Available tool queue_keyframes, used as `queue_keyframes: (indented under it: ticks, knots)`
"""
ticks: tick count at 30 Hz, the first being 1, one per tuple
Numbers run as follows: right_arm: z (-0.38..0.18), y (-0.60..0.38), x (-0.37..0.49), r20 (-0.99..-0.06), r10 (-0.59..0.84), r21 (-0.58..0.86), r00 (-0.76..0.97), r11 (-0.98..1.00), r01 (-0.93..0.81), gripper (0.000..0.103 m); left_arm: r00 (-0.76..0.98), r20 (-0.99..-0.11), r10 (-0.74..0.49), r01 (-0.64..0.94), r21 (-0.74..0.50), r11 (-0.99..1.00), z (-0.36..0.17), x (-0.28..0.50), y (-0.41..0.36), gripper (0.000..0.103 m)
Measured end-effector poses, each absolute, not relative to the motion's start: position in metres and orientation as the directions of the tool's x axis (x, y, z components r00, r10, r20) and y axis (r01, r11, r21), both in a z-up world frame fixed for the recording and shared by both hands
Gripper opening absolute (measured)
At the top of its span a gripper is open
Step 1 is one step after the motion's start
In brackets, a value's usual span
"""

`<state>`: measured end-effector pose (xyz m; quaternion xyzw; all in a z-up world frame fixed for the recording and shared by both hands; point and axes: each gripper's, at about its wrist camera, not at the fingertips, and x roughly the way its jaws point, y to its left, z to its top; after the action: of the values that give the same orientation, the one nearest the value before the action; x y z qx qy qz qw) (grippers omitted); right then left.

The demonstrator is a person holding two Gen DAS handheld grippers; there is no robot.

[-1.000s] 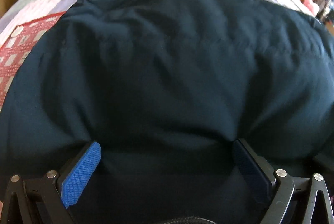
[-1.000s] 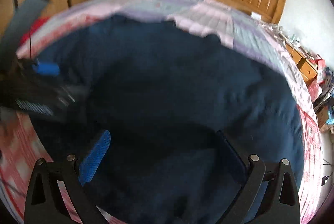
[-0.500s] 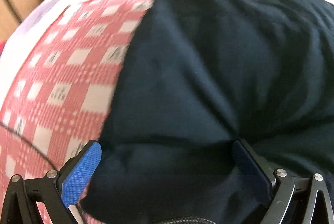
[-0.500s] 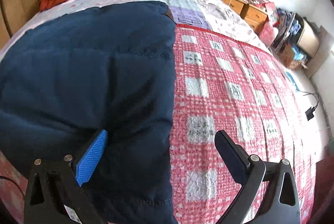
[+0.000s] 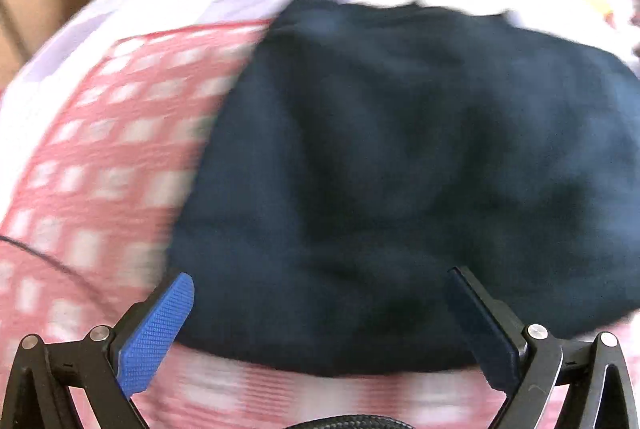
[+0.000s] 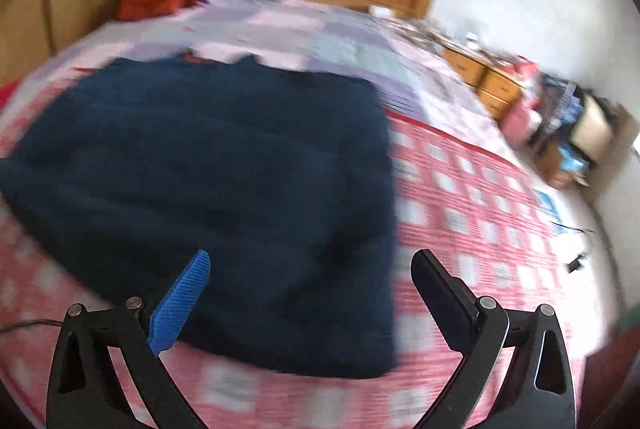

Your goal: Fold large clothes

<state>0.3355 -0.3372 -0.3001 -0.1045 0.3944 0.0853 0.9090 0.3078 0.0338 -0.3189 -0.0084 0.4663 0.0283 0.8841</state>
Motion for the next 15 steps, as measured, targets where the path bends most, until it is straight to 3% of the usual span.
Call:
queue_keyframes:
  ticks: [4, 8, 10, 15]
  knots:
    - [-0.303, -0.271, 0.322, -0.736, 0.224, -0.064, 0.639, 0.917, -0.395, 0.102, 0.555, -0.828, -0.079, 0.086, -0.036, 0.996, -0.326, 0.310, -0.030, 0.103]
    - [-0.335, -0.230, 0.311, -0.776, 0.250, -0.093, 0.579, 0.863, -0.496, 0.102, 0.512, -0.858, -0.036, 0.107, 0.022, 0.994, -0.362, 0.315, -0.046, 0.103]
    - [-0.354, -0.245, 0.315, -0.798, 0.146, -0.166, 0.584, 0.879, -0.446, 0.102, 0.503, -0.863, -0.053, 0.087, -0.010, 0.996, -0.373, 0.315, -0.027, 0.103]
    - [-0.368, -0.378, 0.325, -0.824, 0.024, -0.085, 0.566, 0.983, -0.165, 0.102, 0.459, -0.884, 0.087, -0.121, 0.035, 0.992, -0.380, 0.315, 0.056, 0.103]
